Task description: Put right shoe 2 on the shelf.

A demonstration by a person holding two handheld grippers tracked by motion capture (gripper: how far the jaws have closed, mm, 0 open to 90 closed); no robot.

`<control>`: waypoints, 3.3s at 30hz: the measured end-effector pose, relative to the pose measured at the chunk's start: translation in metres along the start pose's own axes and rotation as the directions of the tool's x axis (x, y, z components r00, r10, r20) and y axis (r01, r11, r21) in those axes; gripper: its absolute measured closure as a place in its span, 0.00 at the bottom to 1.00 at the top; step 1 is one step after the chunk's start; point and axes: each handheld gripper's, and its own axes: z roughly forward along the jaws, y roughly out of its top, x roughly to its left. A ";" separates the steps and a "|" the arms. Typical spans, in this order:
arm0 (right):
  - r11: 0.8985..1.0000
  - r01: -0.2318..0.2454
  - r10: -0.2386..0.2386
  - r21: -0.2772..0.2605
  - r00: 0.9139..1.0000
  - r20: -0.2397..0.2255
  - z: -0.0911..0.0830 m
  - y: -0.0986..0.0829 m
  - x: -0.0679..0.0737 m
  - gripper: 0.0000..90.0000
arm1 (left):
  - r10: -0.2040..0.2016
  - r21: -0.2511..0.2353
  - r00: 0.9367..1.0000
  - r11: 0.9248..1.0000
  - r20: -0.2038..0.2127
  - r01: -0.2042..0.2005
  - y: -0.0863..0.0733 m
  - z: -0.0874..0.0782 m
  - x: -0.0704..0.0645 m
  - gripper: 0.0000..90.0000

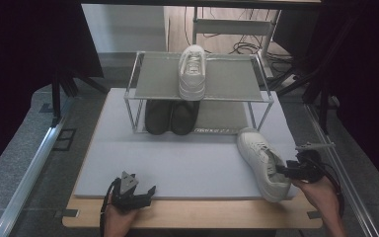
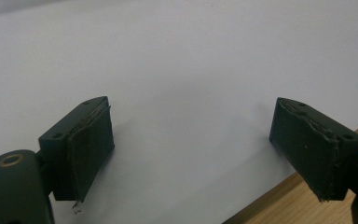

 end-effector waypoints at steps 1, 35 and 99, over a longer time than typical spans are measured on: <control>1.000 0.002 -0.002 0.003 1.000 -0.001 0.001 0.000 0.000 0.55 | 0.000 0.000 1.000 1.000 0.000 0.000 0.000 0.000 0.000 0.15; 0.981 -0.193 0.193 0.012 0.973 -0.129 0.001 0.008 -0.011 0.91 | -0.001 0.000 1.000 1.000 0.000 0.001 0.000 0.000 0.000 0.15; 0.961 -0.232 0.160 -0.152 0.912 -0.378 -0.094 0.142 0.031 0.91 | -0.001 0.000 1.000 1.000 0.001 0.001 0.000 0.000 0.000 0.15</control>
